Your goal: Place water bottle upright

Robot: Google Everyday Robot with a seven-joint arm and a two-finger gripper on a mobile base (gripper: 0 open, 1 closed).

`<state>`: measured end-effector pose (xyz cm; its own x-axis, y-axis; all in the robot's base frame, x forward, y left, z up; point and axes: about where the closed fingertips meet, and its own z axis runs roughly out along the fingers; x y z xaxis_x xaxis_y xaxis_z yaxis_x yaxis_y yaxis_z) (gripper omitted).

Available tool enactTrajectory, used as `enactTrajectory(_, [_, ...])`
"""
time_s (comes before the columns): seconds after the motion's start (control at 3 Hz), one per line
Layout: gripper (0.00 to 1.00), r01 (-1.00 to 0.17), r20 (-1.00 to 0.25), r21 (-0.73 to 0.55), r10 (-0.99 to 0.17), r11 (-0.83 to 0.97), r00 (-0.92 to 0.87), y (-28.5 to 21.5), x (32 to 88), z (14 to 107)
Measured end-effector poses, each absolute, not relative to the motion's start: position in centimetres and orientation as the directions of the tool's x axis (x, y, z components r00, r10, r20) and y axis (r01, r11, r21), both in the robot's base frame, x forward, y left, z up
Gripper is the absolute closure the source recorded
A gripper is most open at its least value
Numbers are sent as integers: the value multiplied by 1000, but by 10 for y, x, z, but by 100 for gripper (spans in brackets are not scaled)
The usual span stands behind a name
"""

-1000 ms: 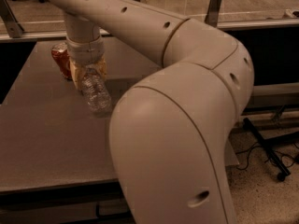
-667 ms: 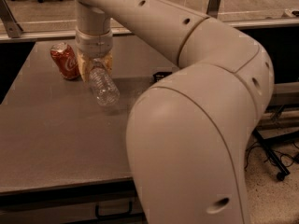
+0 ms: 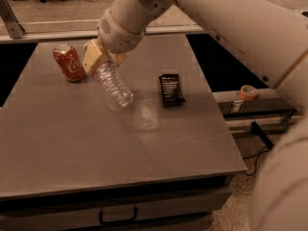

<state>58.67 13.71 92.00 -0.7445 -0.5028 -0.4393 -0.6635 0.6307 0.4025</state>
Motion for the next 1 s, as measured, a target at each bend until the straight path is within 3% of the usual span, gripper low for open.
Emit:
enactTrajectory(0.33, [100,-726,-584,494,-436,478,-685,149,553,936])
enactTrajectory(0.67, [100,-757,-716,549,-267,354,-644,157,552,969])
enactTrajectory(1.0, [100,-782,-802,573,-27,244,-597,136,565,1017])
